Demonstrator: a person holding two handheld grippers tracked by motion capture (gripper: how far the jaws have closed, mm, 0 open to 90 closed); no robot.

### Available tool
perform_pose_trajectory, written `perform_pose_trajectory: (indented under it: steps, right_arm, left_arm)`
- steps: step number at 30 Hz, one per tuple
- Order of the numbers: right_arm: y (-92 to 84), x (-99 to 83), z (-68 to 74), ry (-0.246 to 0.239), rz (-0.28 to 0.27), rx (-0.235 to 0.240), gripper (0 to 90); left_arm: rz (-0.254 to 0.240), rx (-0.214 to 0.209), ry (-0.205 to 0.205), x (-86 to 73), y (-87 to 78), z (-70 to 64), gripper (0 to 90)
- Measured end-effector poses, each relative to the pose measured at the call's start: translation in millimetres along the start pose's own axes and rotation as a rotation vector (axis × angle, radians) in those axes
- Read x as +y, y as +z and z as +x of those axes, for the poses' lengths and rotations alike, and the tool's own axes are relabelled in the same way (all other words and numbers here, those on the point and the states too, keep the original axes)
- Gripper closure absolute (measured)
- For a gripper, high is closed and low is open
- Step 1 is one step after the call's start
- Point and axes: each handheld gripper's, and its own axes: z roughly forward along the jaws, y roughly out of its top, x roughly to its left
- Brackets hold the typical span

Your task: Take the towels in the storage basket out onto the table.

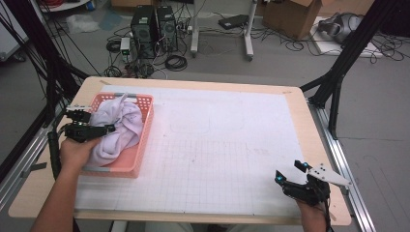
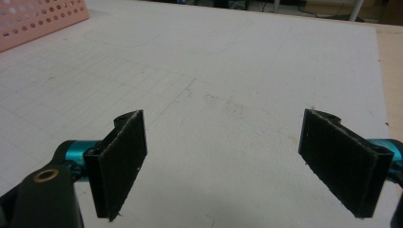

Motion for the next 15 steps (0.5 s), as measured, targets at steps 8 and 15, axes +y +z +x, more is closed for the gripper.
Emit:
perform_pose_trajectory:
  steps: [8, 15]
  right_arm:
    - [0.3, 0.3, 0.7, -0.011, -0.001, 0.001, 14.9]
    - [0.7, 0.5, 1.4, -0.005, 0.0, 0.005, 14.9]
  left_arm:
    - [-0.102, -0.028, 0.009, 0.1, -13.1, -1.9, 56.9]
    - [-0.18, -0.06, 0.006, 1.1, -22.2, -3.9, 56.9]
